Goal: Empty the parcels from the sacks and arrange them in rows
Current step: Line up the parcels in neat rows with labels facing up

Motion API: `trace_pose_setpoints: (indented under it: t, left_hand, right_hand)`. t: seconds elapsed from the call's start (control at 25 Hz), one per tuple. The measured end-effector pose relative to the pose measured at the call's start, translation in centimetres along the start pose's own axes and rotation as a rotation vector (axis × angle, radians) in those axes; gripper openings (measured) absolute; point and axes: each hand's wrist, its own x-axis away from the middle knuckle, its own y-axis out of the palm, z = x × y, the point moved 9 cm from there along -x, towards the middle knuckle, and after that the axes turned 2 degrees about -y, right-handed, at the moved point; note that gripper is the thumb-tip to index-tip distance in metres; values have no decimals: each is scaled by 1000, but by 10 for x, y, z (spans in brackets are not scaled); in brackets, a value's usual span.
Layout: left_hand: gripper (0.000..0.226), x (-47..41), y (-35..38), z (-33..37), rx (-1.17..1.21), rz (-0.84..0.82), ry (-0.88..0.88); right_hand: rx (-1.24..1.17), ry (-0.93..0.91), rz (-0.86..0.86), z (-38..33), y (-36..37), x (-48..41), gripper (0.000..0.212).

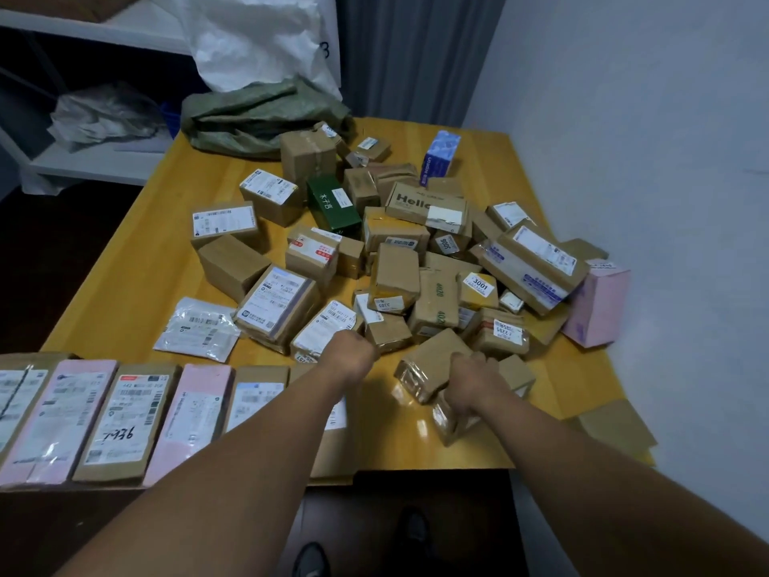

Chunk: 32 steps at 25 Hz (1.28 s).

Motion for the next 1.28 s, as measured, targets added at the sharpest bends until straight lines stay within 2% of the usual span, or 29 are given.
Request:
trace_pose_setpoints:
  t: [0.12,0.2,0.36,0.52,0.68,0.8,0.88,1.04,1.16,1.28]
  left_hand:
    - [10,-6,33,6,11,6,-57]
    - [16,-11,58,5,31,-2,-129]
    - [4,-17,107,2,73,-53,-258]
    - [20,-23,139,-8,147,-41,-326]
    - [10,-36,129,-3,261,112,-302]
    - [5,-41,108,10,317,259,-214]
    - [12,-39,95,16,319,326,-179]
    - [35,-45,79,1,258,353,-192]
    - [33,-42,68,-10,234,352,-202]
    - [24,-37,58,-15,223,340,-197]
  right_hand:
    - [210,-115,-76,27,7,-15,56]
    - [299,-169,-82,43,8,-24,60]
    - [470,-283,-44,64,9,-42,59]
    - [544,-382,5,76,15,-54,59]
    - [476,-401,104,76,-3,-70,62]
    - [432,-412,172,64,-15,-78,59]
    - [414,-410,196,53,-17,-82,59]
    - [363,-432,227,30,-23,-85,61]
    - [313,-454,191,17,-24,-81,58]
    - [166,-354,86,25,-18,-79,56]
